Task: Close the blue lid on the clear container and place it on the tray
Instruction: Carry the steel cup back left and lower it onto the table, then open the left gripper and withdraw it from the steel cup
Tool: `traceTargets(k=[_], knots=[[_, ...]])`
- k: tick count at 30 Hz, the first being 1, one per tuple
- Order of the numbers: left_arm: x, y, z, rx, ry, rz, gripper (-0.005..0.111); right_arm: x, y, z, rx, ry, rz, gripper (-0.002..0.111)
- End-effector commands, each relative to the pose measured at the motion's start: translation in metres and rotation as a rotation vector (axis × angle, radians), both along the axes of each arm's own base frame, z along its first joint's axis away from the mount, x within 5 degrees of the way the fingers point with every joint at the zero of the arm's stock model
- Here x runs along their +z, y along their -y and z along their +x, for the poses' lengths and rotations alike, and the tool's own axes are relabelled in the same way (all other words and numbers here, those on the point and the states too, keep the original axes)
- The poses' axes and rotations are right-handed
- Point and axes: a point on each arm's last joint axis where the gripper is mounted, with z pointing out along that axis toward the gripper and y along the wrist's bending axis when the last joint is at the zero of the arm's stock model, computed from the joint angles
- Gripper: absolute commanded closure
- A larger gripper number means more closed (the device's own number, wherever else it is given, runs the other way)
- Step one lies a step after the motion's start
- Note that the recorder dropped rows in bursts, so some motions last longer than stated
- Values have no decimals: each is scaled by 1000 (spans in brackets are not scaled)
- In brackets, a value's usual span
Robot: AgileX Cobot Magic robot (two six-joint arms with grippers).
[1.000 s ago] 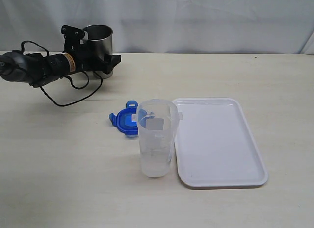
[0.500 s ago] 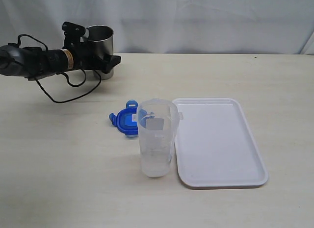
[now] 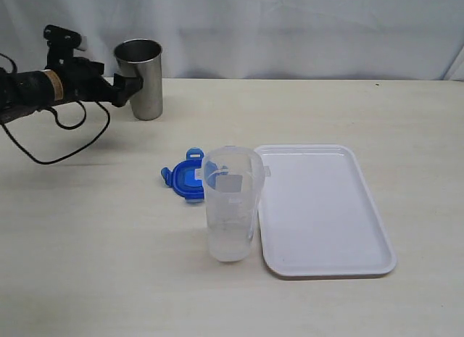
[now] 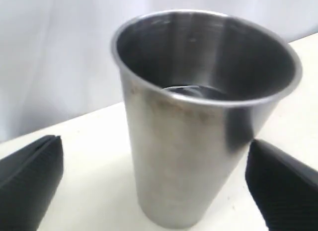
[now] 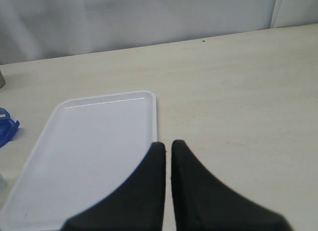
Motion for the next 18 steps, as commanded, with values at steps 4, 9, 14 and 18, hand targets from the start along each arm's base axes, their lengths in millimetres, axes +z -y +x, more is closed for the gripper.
traceTargets(k=[4,9,14,18], knots=[[-11,-3,-22,-48,-26,-52,15,-1,0,0,-5,5,2,104],[-16,0,-37,-73,-47,-74,15,-1,0,0,-5,5,2,104],[-4,-11,-55,-33,-61,-70,15,-1,0,0,-5,5,2,104],[25,-27,-75,26,-34,-73,15,-1,0,0,-5,5,2,104]])
